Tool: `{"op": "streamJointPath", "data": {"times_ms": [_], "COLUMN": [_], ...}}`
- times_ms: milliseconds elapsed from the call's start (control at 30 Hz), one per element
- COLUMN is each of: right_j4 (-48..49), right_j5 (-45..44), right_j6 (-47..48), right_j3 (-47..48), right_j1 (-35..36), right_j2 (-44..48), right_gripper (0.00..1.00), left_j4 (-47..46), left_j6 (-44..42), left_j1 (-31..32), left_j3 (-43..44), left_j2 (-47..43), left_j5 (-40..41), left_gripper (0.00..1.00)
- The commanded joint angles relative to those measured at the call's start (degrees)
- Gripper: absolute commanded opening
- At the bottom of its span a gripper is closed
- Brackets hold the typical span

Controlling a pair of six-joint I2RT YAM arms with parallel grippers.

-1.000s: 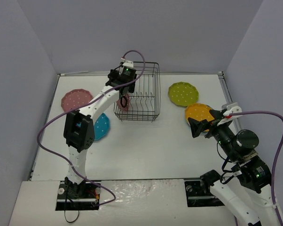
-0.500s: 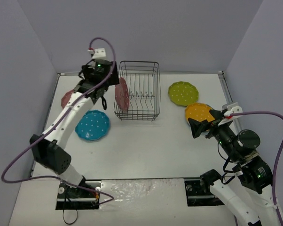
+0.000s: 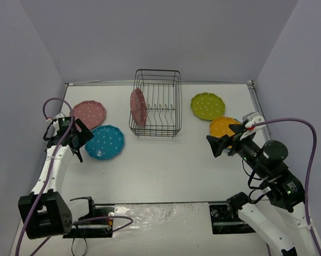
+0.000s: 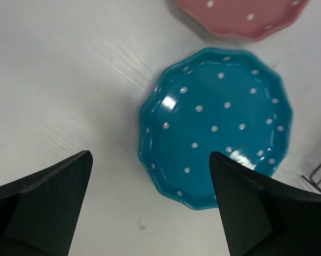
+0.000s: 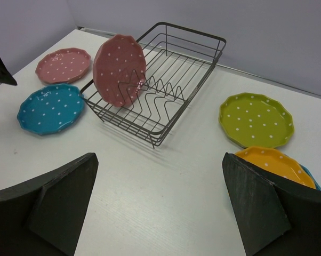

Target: Load the plates into the dish rack

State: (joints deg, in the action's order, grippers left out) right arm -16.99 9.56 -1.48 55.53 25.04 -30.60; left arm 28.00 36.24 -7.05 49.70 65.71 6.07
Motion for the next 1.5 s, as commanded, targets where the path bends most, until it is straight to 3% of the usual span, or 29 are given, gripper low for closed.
{"op": "streamJointPath", "data": {"times_ms": [0, 300, 567, 767, 833, 900, 1033, 1267, 1467], "right_j4": [4.2, 4.2, 4.2, 4.4, 5.1, 5.9, 7.6, 11.1, 13.8], "right_j5": [2.7, 4.3, 4.7, 5.6, 7.0, 8.1, 10.7, 13.9, 12.9], "right_j6": [-1.1, -1.3, -2.0, -2.7, -3.4, -4.8, -7.6, -15.0, -21.4], "right_j3": [0.8, 0.1, -0.5, -0.4, -0.4, -0.7, -1.5, -5.8, -12.0], "right_j1": [-0.3, -0.3, -0.3, -0.3, -0.3, -0.3, -0.3, -0.2, 1.1], "right_j2": [-2.3, -2.1, -1.4, -2.5, -3.8, -4.8, -7.4, -12.5, -14.0], "right_gripper": [1.00, 1.00, 1.00, 1.00, 1.00, 1.00, 1.00, 1.00, 1.00], "left_j4": [-4.5, -14.9, -18.8, -20.8, -20.9, -21.0, -19.7, -7.7, -3.0], "left_j6": [3.5, 5.6, 5.3, 7.6, 8.5, 9.1, 11.7, 20.9, 30.5], "left_j1": [-2.5, -4.1, -4.2, -4.1, -4.1, -4.0, -1.7, 11.9, 20.6], "left_j3": [-2.6, -7.2, -8.5, -12.6, -14.7, -16.5, -18.6, -22.9, -28.3], "left_j2": [-0.9, 8.5, 13.1, 12.0, 11.3, 10.7, 7.4, -6.5, -18.1], "left_j5": [-4.7, -6.1, -6.1, -8.6, -8.7, -9.4, -10.5, -4.8, -5.8], "left_gripper": [0.84, 0.71, 0.56, 0.27, 0.11, 0.01, 0.00, 0.00, 0.00]}}
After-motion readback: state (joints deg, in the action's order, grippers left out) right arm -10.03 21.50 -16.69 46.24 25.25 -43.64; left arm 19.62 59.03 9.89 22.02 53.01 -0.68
